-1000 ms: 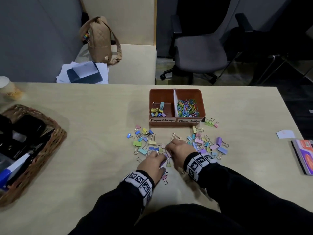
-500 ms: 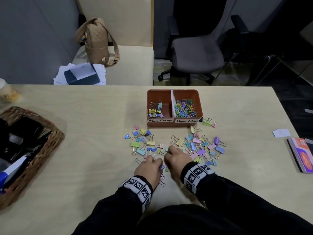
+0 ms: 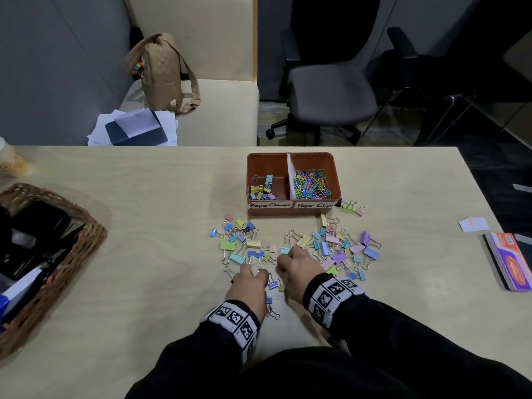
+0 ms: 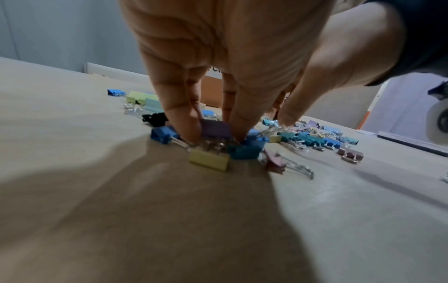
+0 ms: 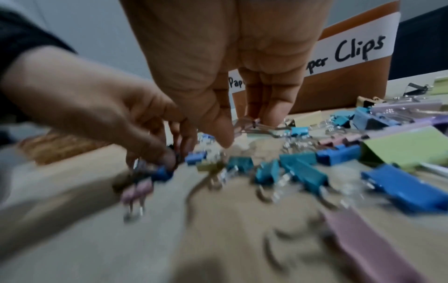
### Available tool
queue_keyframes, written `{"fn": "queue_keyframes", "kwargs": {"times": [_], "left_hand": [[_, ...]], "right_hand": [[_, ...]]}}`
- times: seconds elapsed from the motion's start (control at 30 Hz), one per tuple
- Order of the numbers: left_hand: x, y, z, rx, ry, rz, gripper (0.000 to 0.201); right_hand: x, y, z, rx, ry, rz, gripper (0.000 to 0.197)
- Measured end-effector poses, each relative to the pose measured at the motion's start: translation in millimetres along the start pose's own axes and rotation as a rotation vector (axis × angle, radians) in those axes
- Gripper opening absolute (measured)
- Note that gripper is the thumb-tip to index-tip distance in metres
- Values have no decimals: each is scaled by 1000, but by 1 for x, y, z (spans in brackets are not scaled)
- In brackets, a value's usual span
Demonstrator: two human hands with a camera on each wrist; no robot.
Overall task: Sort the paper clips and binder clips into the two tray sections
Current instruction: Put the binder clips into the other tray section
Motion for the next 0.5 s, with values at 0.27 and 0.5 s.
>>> {"fn": "queue_keyframes", "kwargs": {"times": [0.27,0.5], "left_hand": [[-1,2,-5,-56,-8,-80,42],[0,-15,-2,171,63,88,24]], "right_hand": [[-32,-87,-14,-1062,294,11,9],[-49,-132,-10,-1223,198,262,36]]}}
Point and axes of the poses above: each hand's wrist, its own x-axis away from the middle knuckle, its own y-axis out of the palm, z = x × y, the point moved 6 cm from there along -x, towards the middle knuckle, and after that the axes turned 6 degrees about y, right-handed, at the moved point
